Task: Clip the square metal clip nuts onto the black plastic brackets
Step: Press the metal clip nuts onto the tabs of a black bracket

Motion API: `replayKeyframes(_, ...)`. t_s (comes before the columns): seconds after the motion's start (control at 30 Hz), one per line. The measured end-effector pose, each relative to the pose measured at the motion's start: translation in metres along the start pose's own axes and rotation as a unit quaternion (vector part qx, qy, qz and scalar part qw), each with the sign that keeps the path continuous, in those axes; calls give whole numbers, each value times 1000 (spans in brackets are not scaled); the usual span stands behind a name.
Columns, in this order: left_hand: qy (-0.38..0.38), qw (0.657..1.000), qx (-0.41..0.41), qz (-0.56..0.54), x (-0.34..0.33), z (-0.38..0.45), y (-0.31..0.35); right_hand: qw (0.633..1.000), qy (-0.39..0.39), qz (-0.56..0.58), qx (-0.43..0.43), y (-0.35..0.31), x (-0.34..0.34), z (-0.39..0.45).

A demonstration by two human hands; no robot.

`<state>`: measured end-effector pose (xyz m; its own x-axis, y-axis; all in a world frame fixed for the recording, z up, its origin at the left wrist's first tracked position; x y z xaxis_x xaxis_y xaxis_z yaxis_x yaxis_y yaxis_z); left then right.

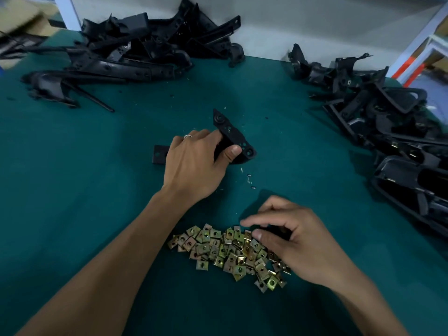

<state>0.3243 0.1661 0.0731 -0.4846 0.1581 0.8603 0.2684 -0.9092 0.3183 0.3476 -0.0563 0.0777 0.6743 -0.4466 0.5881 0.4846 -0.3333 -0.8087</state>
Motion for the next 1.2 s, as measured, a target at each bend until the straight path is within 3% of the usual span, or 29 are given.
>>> replayKeyframes(0.1, 4, 1000, 7, -5, 0, 0, 0, 999, -26, -15, -12, -1, 2, 2)
replayKeyframes(0.27, -11, 994, -30, 105, -3, 0, 8, 999, -44, -28, 11, -3, 4, 2)
replayKeyframes(0.4, -4, 994, -3, 110, 0, 1, 8, 998, -45, -17, 27, -3, 2, 0)
replayKeyframes(0.57, 18, 996, 32, 84, 2, 4, 0, 994, -5, 100, 38, 5, 6, 4)
replayKeyframes(0.63, 30, 995, 43, 81, 5, 6, -4, 972, 52, 227, 37, 9, 11, 16)
replayKeyframes(0.73, 43, 995, 40, 79, 7, 8, -8, 898, 158, 410, 4, 19, 19, 42)
replayKeyframes(0.83, 57, 996, 24, 58, 7, 10, -9, 844, 193, 500, 8, 23, 24, 75)
replayKeyframes(0.97, 74, 996, -2, 55, 7, 12, -11, 827, 206, 523, 18, 18, 21, 114)
replayKeyframes(1.2, 45, 994, -33, 98, 1, 15, -14, 818, 159, 552, 23, 20, 21, 133)
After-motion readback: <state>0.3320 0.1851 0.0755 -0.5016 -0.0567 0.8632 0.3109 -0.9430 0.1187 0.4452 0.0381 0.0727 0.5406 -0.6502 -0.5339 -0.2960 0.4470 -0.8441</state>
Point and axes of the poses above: each hand's wrist, its own z-axis towards the middle knuckle, its own x-axis out of the back of the hand, y = z × x, the point moved 3 cm from there along z, towards the middle knuckle, and after that the axes turned 7 degrees about z, right-handed, at the moved point
